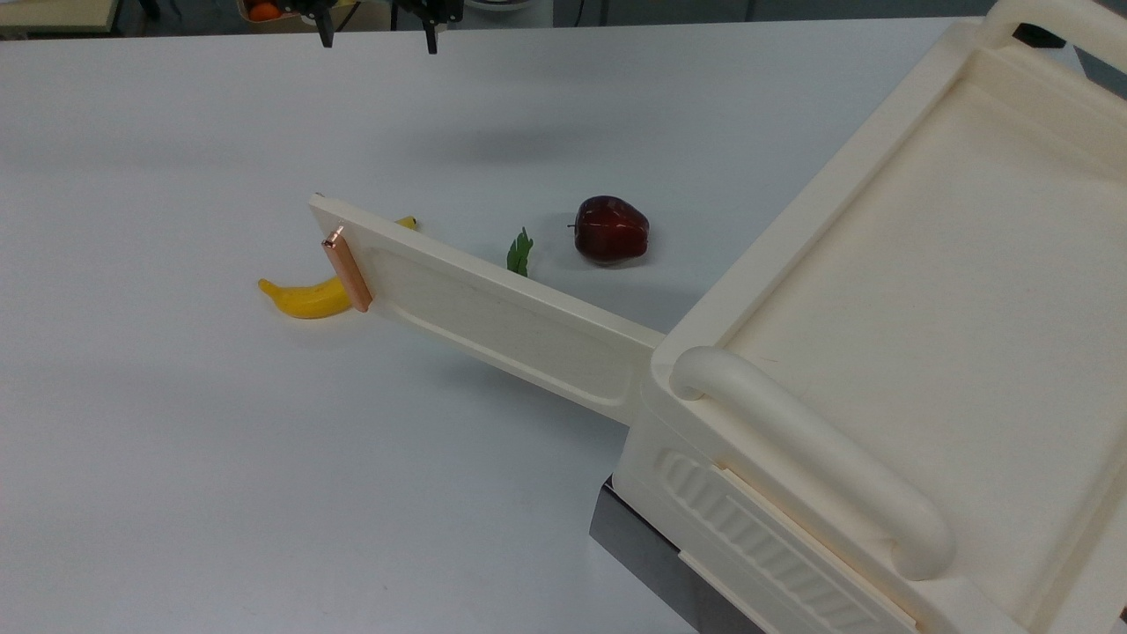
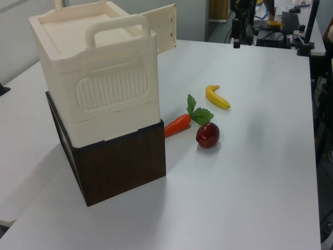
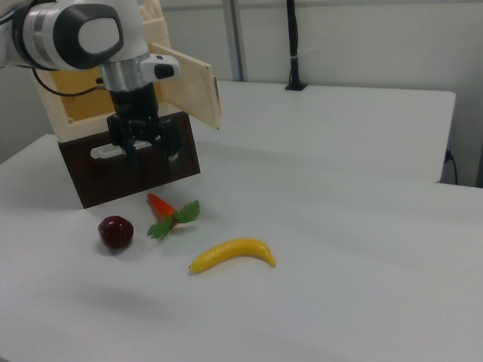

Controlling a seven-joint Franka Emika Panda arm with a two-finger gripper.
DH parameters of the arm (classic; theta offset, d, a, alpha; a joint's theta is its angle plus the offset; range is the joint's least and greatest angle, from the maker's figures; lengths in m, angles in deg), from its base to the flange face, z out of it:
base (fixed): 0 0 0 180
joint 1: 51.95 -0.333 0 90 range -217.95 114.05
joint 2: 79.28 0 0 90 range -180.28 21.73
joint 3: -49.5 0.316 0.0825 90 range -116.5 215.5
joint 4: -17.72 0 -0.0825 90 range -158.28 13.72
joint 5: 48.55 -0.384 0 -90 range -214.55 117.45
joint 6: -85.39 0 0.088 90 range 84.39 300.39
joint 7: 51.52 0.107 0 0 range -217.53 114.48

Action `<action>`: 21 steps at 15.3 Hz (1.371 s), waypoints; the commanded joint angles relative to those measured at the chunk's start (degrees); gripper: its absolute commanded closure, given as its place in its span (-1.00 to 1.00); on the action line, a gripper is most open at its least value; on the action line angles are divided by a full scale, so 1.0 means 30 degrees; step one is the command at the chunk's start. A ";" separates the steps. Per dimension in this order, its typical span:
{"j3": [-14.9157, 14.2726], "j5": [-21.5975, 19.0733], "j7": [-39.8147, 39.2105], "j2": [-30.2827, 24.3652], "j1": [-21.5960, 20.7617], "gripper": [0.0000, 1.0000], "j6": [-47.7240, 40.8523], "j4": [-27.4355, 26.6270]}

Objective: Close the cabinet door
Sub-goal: 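Move the gripper down toward the edge of the open cream door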

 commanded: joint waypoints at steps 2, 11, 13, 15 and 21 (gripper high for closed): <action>0.0005 0.0090 -0.0394 0.0012 0.0068 0.01 0.0311 -0.0109; 0.0005 0.0002 -0.0336 0.0071 0.0038 1.00 0.0574 -0.0080; 0.0005 0.0002 -0.0249 0.0071 0.0038 1.00 0.0865 -0.0080; -0.0082 -0.0230 -0.0160 0.0071 0.0067 1.00 0.2062 0.0065; -0.0112 -0.1638 -0.0101 0.0569 0.0243 1.00 0.6188 0.2935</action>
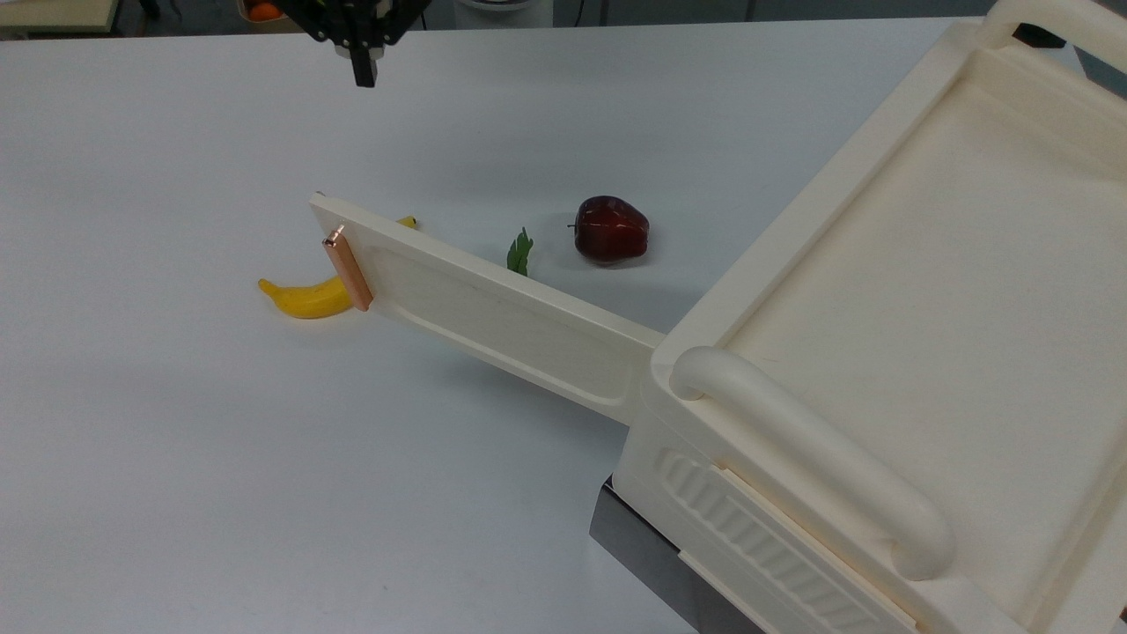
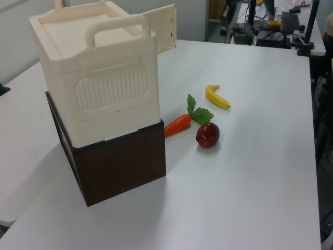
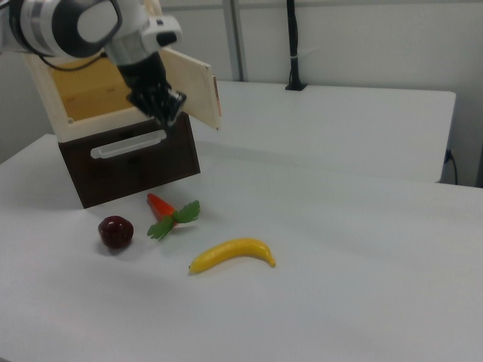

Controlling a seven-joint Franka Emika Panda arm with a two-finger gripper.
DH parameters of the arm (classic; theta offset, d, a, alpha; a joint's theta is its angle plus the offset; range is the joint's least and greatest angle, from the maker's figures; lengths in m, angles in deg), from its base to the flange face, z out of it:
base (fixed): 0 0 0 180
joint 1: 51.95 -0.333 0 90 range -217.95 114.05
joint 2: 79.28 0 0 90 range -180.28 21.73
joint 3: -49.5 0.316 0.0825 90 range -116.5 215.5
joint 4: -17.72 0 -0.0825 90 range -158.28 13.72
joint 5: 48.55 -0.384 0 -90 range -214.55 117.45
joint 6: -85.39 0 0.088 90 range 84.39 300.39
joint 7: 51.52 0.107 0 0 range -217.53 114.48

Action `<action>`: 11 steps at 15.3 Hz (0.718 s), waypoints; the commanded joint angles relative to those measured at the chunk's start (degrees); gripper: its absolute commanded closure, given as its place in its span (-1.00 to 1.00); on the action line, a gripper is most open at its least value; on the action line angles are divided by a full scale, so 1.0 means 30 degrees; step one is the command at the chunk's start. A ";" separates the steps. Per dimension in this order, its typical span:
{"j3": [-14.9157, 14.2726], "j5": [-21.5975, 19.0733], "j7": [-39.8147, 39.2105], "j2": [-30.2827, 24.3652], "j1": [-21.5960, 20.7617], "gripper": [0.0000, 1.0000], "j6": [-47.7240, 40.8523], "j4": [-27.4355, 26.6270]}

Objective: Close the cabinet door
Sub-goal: 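Move the gripper down toward the edge of the open cream door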

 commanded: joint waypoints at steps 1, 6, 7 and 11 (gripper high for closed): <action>-0.0119 -0.0626 -0.0121 0.0323 0.0028 1.00 0.3225 0.1631; 0.0026 -0.0597 -0.0092 0.1345 -0.0235 1.00 1.0899 0.1631; 0.0056 -0.0568 -0.0092 0.1668 -0.0265 1.00 1.2248 0.1602; 0.0115 -0.0597 -0.0063 0.3248 -0.0499 1.00 1.5770 0.1631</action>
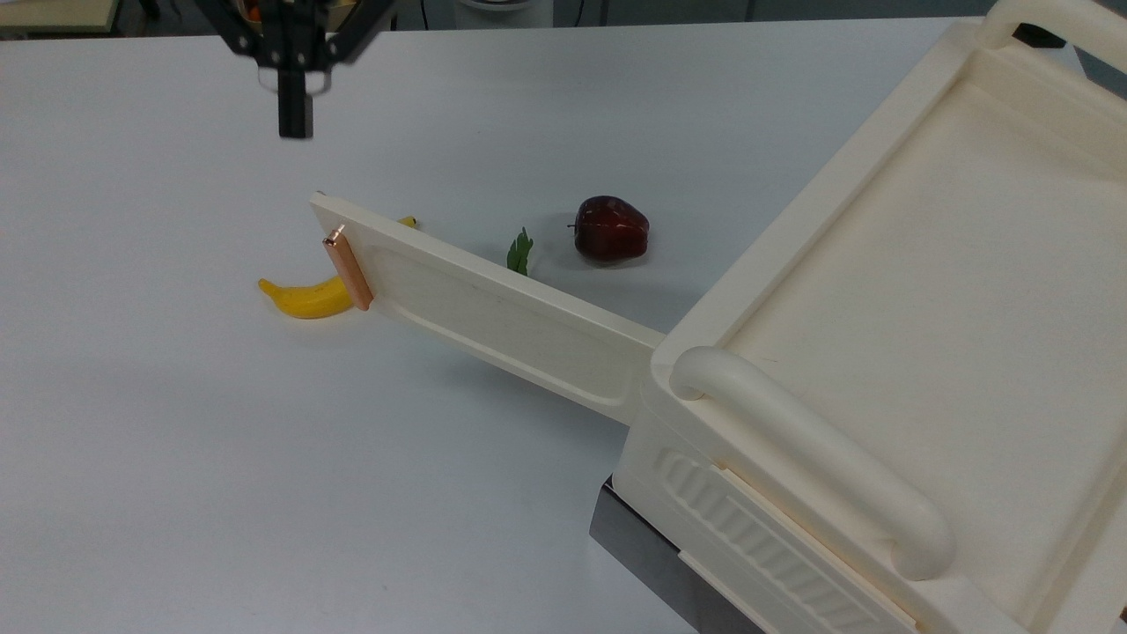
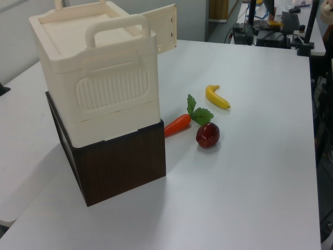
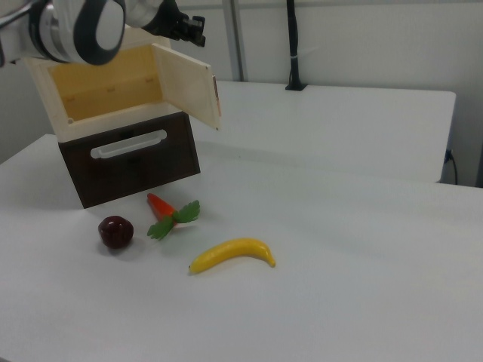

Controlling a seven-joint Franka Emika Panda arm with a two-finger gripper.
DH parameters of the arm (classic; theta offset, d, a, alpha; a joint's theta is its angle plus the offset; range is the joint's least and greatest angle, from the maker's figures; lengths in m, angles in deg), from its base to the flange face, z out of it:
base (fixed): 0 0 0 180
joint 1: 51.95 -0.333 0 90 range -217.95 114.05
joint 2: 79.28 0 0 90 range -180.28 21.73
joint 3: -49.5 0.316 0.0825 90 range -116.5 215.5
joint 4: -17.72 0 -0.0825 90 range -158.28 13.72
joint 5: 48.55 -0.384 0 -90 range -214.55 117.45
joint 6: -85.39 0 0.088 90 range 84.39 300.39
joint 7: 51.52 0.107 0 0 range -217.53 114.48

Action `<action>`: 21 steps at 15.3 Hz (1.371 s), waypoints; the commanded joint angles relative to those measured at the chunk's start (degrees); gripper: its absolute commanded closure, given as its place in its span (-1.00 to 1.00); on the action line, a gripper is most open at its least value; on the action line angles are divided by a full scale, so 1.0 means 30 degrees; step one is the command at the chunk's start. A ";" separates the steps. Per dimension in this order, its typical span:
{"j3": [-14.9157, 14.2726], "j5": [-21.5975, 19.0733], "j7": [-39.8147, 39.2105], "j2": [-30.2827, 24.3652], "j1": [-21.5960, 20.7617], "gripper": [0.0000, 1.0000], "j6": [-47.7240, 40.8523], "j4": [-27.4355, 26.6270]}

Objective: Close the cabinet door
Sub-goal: 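Push the door's free edge with the gripper, swinging it toward the cabinet, then continue pushing the door until it shuts against the cabinet front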

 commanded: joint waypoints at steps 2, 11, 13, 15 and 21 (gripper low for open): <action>0.0006 -0.0308 -0.0063 0.1945 -0.0274 1.00 0.3841 0.0292; 0.0093 -0.0425 0.1634 0.1717 -0.0918 1.00 0.2598 0.0058; 0.0122 -0.0454 0.1753 0.1305 -0.0977 1.00 0.0724 0.0145; 0.0152 -0.0716 0.1754 0.0750 -0.1006 1.00 -0.0480 0.0175; 0.0472 -0.1919 0.1753 -0.0483 -0.1036 1.00 -0.4404 0.0204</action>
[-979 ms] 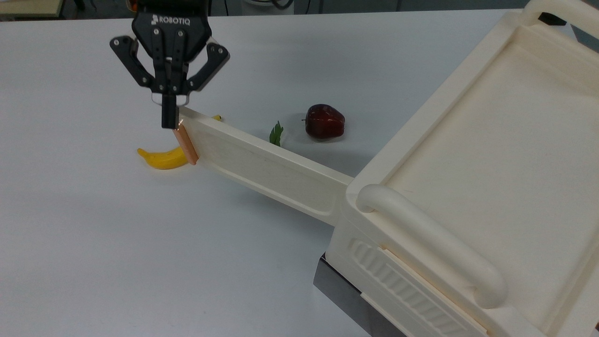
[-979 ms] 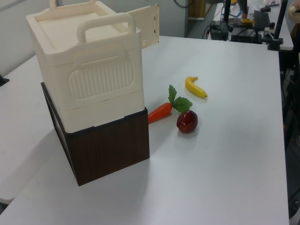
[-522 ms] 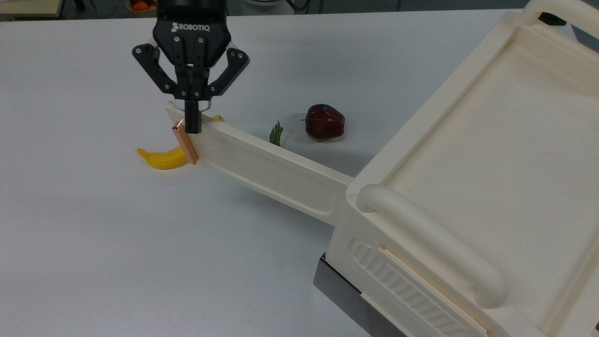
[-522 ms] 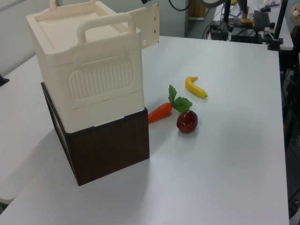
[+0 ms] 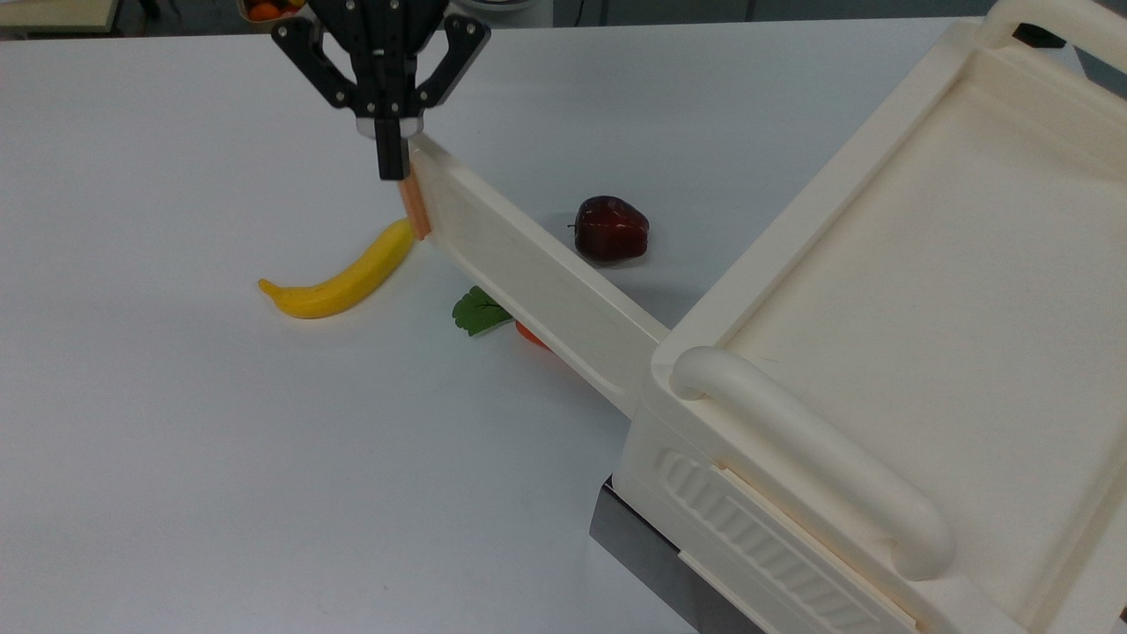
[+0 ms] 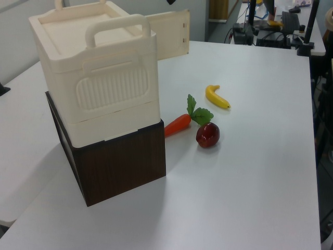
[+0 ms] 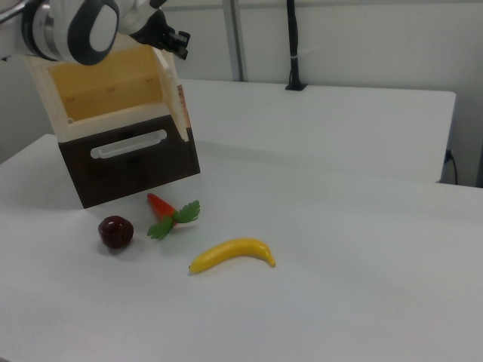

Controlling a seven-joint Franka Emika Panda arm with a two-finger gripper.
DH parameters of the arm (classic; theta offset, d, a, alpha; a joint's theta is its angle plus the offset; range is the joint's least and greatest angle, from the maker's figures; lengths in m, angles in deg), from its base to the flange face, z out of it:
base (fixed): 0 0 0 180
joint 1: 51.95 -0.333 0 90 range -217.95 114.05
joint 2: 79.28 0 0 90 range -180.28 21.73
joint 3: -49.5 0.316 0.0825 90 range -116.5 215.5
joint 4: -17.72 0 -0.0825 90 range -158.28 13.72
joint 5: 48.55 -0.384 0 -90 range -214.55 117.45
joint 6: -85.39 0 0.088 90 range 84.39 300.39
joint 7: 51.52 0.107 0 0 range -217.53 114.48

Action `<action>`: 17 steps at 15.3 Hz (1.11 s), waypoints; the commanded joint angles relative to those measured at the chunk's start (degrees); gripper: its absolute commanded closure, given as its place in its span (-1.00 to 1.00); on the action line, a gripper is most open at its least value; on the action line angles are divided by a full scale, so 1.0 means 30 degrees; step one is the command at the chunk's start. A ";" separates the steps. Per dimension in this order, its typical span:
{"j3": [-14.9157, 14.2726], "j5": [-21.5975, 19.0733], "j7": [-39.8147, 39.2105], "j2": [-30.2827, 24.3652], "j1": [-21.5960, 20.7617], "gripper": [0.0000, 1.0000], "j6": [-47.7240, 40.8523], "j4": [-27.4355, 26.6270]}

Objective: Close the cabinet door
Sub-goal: 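Continue pushing the door until it shuts against the cabinet front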

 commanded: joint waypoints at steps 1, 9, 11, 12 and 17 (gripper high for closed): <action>0.0560 -0.0482 0.0158 -0.0905 -0.0090 1.00 -0.2760 -0.0290; 0.1118 -0.0511 0.2406 -0.1052 -0.1054 1.00 -0.4642 -0.0378; 0.1701 -0.0860 0.3289 -0.1052 -0.1290 1.00 -0.4787 -0.0349; 0.2081 -0.1327 0.3611 -0.1081 -0.1291 1.00 -0.4933 -0.0319; 0.4425 -0.1830 0.6277 -0.1111 -0.1291 1.00 -0.5052 -0.0261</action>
